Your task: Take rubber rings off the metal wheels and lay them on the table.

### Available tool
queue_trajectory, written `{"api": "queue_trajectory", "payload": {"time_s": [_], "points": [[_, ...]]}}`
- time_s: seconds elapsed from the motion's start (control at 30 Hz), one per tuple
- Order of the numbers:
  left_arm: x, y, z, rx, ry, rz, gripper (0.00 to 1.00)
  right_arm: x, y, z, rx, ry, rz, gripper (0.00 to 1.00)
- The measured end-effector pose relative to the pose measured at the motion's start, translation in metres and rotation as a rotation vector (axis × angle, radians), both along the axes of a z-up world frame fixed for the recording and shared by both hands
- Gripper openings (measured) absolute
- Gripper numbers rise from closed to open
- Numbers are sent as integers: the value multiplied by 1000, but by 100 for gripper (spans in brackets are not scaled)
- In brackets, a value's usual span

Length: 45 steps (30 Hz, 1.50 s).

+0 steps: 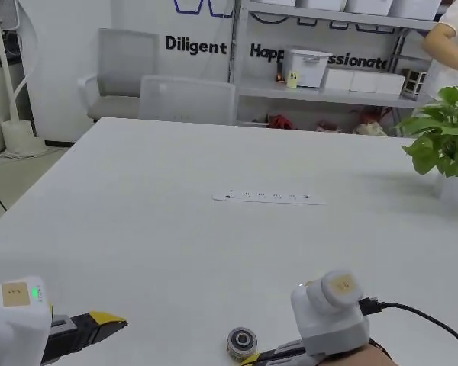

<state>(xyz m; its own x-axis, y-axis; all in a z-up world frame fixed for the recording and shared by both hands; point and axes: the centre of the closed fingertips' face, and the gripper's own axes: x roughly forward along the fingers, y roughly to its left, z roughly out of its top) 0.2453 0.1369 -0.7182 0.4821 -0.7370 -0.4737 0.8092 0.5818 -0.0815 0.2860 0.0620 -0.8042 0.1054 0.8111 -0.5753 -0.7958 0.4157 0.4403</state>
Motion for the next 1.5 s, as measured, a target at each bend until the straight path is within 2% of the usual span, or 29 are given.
{"api": "queue_trajectory", "payload": {"time_s": [0.47,0.97,1.5], "points": [[0,2,-1,7,5,4,80,4,-3,4,8,-12,-16,6],[3,2,0,9,6,1,80,10,-7,18,45,-31,-48,10],[0,2,7,7,-7,10,80,8,-7,48,96,-83,-45,14]]}}
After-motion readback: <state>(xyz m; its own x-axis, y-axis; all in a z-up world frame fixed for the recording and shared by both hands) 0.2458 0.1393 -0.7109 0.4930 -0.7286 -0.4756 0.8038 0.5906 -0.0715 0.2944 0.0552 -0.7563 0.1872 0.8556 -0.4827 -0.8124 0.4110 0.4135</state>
